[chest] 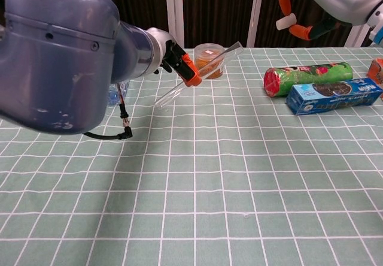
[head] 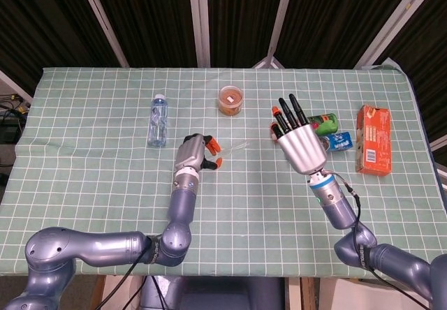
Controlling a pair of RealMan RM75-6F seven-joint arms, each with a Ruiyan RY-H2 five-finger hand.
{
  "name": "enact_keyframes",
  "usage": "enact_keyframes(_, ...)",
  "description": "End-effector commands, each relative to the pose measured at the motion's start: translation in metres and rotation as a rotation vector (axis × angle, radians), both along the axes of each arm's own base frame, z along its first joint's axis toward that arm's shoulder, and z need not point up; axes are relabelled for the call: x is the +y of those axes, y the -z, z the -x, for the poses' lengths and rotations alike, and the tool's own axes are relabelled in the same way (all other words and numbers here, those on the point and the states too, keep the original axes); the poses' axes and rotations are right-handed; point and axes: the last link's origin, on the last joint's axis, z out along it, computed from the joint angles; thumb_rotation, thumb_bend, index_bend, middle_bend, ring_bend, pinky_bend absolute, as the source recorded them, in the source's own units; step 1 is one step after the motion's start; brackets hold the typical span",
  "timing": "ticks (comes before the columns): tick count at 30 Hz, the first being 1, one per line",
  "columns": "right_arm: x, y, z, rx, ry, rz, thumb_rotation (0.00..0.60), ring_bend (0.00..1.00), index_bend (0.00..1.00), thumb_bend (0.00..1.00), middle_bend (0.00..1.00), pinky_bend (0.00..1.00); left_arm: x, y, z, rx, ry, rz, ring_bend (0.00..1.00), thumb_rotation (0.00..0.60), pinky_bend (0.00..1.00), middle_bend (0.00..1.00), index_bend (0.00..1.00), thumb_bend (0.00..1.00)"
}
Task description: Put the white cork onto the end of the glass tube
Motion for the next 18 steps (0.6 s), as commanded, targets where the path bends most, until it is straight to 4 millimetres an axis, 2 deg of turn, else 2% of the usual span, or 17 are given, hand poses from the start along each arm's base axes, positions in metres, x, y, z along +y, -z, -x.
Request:
enact_keyframes(1,-0.001,0.002,-0.001,0.004,-0.001,0.002,0.600,0.11,0.66,0.37,0.26,0.00,0.001,-0.001,0.003,0.009,0.000,0.002,0.11,0.600,0.00,0.47,0.58,0.62)
enact_keyframes(9,-0.001,0.010,-0.006,0.010,-0.004,0.000,0.600,0.11,0.66,0.37,0.26,0.00,0.002,0.003,0.006,-0.001,-0.005,0.020,0.11,0.600,0.00,0.47,0.58,0.62)
enact_keyframes(18,-0.001,0.020,-0.005,0.012,-0.001,-0.020,0.600,0.11,0.66,0.37,0.26,0.00,-0.001,0.008,-0.002,-0.021,0.007,0.032,0.11,0.600,0.00,0.47,0.58,0.62)
